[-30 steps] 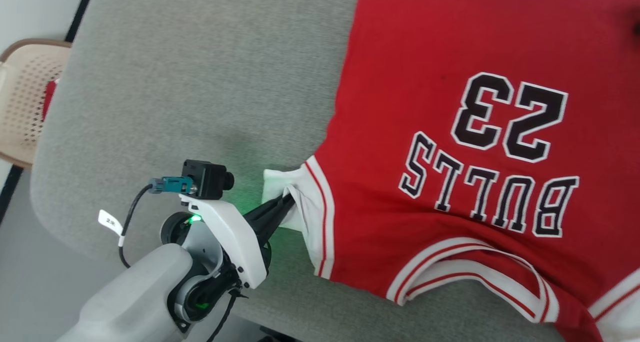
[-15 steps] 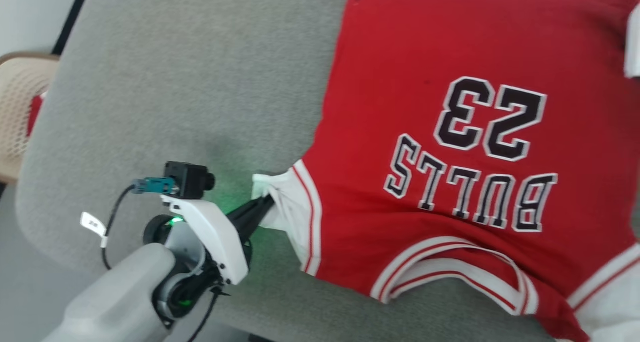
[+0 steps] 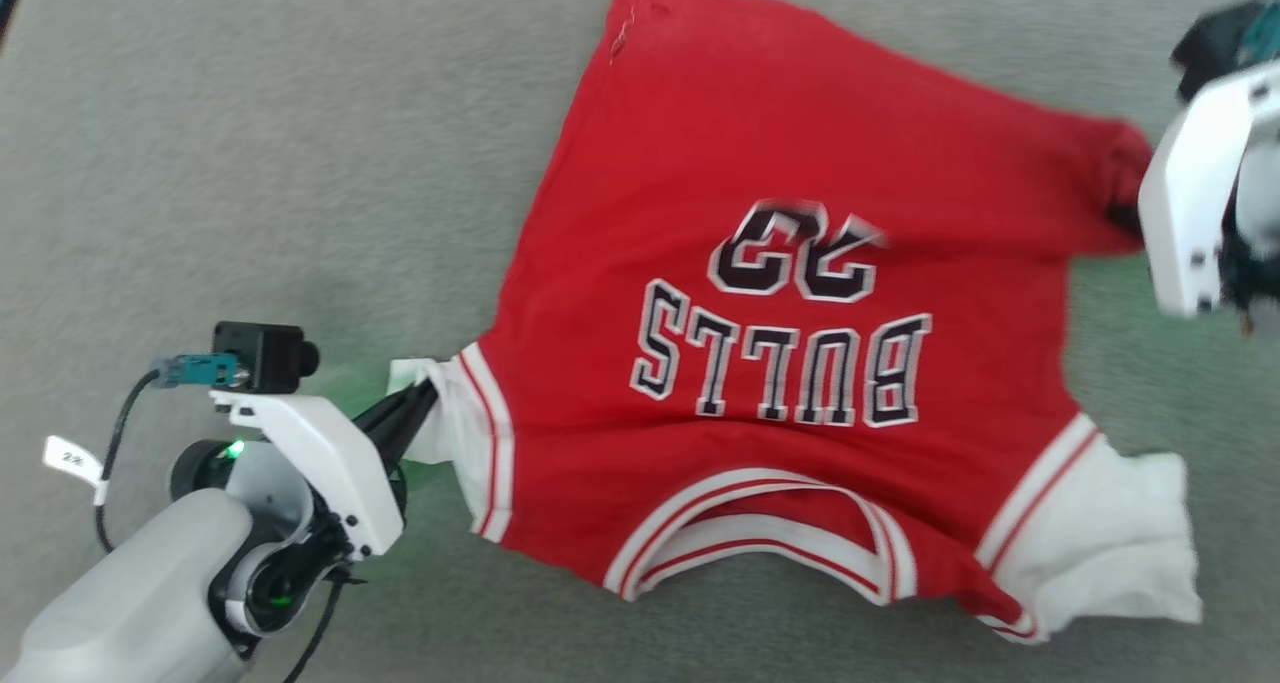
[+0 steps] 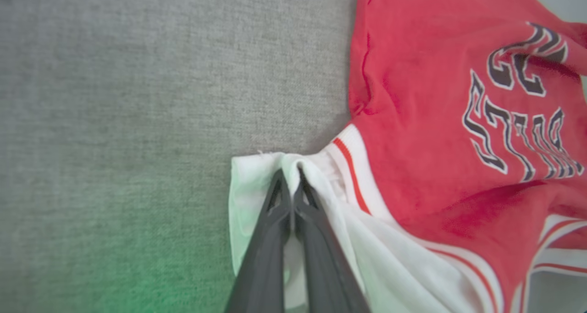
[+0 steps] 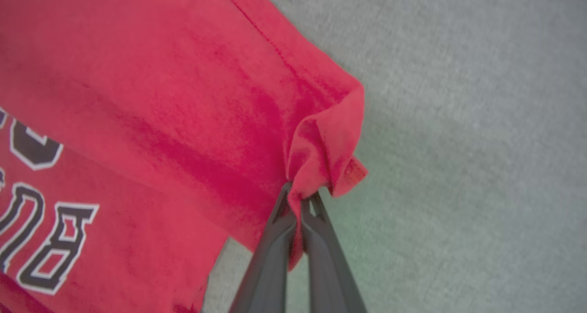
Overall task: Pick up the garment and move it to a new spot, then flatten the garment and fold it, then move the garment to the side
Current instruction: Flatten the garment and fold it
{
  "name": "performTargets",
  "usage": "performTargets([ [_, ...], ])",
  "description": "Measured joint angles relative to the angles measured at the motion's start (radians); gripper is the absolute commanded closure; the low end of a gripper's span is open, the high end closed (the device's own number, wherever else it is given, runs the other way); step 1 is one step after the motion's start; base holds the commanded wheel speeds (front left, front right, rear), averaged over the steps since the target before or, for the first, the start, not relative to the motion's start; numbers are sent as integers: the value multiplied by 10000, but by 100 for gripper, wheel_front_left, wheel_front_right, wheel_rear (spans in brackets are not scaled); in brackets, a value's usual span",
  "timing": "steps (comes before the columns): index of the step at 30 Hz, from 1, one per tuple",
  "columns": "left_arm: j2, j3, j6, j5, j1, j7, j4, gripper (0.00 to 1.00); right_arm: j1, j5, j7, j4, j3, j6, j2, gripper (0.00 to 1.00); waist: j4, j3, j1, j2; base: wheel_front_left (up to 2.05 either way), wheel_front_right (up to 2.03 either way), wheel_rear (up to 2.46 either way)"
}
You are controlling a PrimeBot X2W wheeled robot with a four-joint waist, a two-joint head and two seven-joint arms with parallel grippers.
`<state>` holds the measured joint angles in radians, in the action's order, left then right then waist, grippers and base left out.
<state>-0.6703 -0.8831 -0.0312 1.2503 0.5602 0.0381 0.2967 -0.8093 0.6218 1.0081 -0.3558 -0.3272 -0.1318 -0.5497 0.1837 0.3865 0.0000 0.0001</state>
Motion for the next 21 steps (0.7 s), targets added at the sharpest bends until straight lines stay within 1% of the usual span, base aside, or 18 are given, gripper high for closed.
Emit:
performTargets([
  [3,-228,86,-130,46,-137,2,-165,100,959,328,274,1158,245,0,-163,100,-369,-107,0,0,0,0,0],
  [6,-378,121,-221,54,-150,31,-339,100,2032,520,548,2226,792,0,-201,100,-675,-175,0,0,0,0,0],
  [9,-462,146,-309,65,-150,59,-491,100,3158,619,865,3166,1511,2,-73,100,-856,-206,0,0,0,0,0],
  [12,-493,148,-382,65,-151,73,-612,100,4254,520,1083,3873,2318,2,336,100,-904,-187,0,0,0,0,0],
  [13,-493,148,-382,65,-151,73,-612,100,4254,520,1083,3873,2318,2,336,100,-904,-187,0,0,0,0,0],
  [16,-523,151,-435,65,-155,73,-713,100,5182,330,1168,4335,2945,2,857,100,-914,-109,0,0,0,0,0],
  [18,-520,151,-439,63,-154,73,-780,100,5577,128,989,4445,3229,2,1152,100,-881,-44,0,0,0,0,0],
  [20,-514,151,-439,61,-151,88,-800,100,5762,-13,575,4368,3359,6,1369,100,-833,18,0,0,0,0,0],
  [21,-508,161,-460,61,-148,104,-800,100,5800,-128,378,4188,3377,2,1423,89,-808,49,0,0,0,0,0],
])
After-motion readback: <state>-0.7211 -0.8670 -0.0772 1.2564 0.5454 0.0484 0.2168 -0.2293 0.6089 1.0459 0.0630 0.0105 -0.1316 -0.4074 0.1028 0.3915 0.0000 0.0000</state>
